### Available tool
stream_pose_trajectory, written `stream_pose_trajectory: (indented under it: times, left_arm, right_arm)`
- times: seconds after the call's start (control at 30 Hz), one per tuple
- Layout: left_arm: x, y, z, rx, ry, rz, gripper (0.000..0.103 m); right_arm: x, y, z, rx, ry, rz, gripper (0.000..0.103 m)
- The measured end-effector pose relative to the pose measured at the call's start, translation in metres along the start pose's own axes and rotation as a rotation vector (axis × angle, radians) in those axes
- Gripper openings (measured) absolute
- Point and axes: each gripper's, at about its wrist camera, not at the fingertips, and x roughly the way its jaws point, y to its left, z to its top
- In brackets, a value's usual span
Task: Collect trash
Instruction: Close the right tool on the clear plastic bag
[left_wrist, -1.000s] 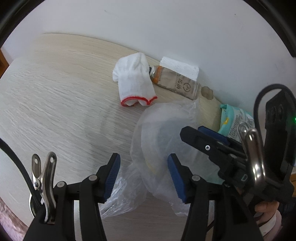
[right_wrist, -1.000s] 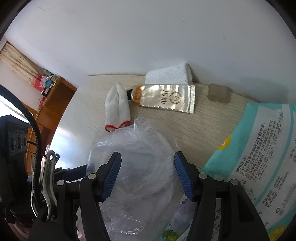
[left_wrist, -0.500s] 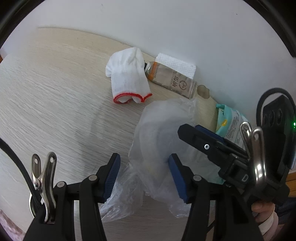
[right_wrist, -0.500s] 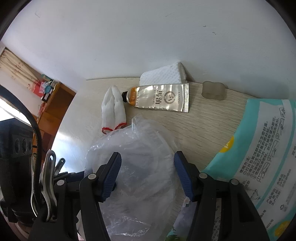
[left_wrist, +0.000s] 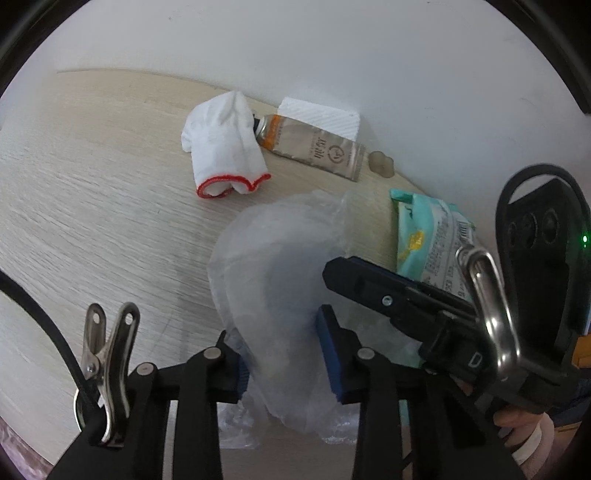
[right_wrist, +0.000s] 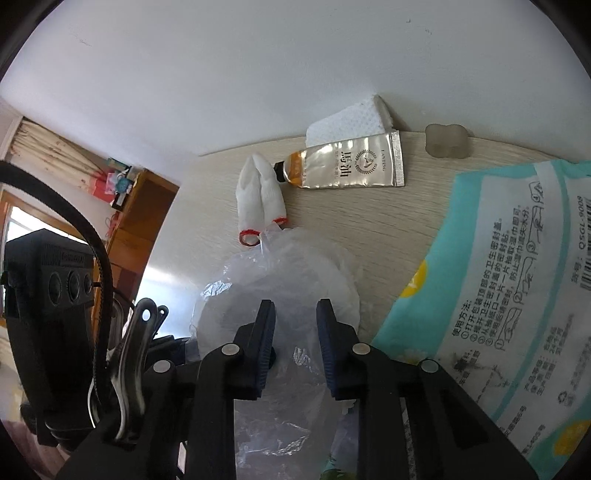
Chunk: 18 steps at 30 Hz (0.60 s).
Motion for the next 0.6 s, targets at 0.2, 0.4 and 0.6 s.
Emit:
stream_pose_trajectory:
  times: [0.2, 0.4, 0.6]
  left_arm:
    - [-0.008, -0.004, -0.005, 0.012, -0.012, -0.018, 0.029]
    - [-0.022, -0.001, -0.010, 0.014, -0.025, -0.037, 0.025]
    - [-0.025, 0.004, -0.016, 0.005, -0.033, -0.026, 0.024]
  right_arm:
    - [-0.006, 0.003, -0.002, -0.001, -0.013, 0.017, 0.022]
    - [-0.004, 0.009, -0.004, -0.030, -0.023, 0.041, 0.017]
    - [0.001, 0.017, -0.006, -0.061, -0.023, 0.008, 0.017]
